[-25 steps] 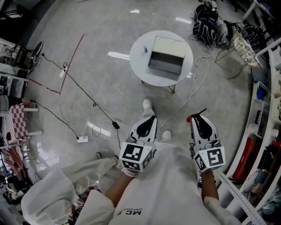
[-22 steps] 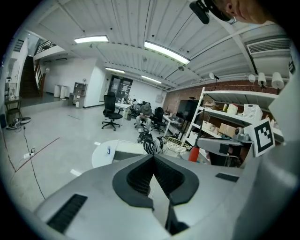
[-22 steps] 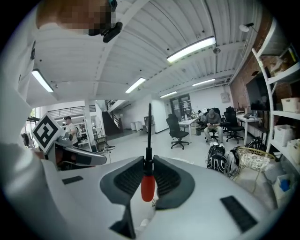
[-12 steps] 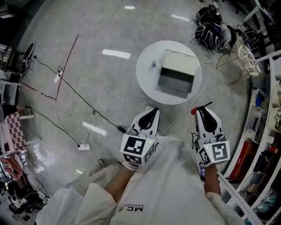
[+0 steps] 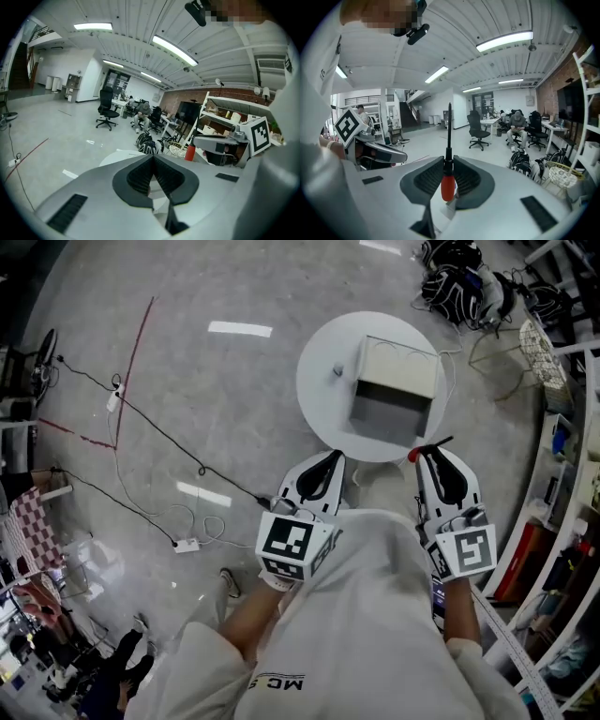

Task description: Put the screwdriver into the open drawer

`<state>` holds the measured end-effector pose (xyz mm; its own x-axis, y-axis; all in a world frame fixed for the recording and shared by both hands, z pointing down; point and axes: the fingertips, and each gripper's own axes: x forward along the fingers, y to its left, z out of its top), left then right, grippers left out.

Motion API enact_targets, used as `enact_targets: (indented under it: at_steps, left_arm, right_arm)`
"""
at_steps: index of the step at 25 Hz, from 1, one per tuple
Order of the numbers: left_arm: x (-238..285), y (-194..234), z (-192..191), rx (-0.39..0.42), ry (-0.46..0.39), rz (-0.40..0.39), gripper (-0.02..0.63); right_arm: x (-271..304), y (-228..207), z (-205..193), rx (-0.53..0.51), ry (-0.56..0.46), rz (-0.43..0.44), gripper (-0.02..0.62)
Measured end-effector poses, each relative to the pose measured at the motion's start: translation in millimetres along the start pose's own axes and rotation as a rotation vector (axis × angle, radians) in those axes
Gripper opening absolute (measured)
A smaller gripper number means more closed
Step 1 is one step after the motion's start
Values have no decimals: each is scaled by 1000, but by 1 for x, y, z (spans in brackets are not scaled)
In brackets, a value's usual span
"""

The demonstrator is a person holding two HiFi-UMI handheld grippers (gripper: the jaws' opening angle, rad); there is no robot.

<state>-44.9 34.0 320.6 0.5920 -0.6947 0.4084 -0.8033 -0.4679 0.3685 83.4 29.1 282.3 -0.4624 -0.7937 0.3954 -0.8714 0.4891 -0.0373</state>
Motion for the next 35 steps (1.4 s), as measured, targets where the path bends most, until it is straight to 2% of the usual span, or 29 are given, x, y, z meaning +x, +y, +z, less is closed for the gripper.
enact_targets:
  at_steps: [13,22,26,35]
  left_arm:
    - [48,0,-8,37,100,-26,11]
    - [74,6,-33,33,154,-28,11]
    - [86,3,-40,56,175,-31,11]
    - [104,17,-66,45,213,0,11]
  right_arm:
    - [34,-39,-25,-29,80,15,118]
    - [66,-50,-62,-63,164,48,118]
    - [80,-58,-78,-88,197,77,118]
    - [115,-64,-123,-110,295,123,118]
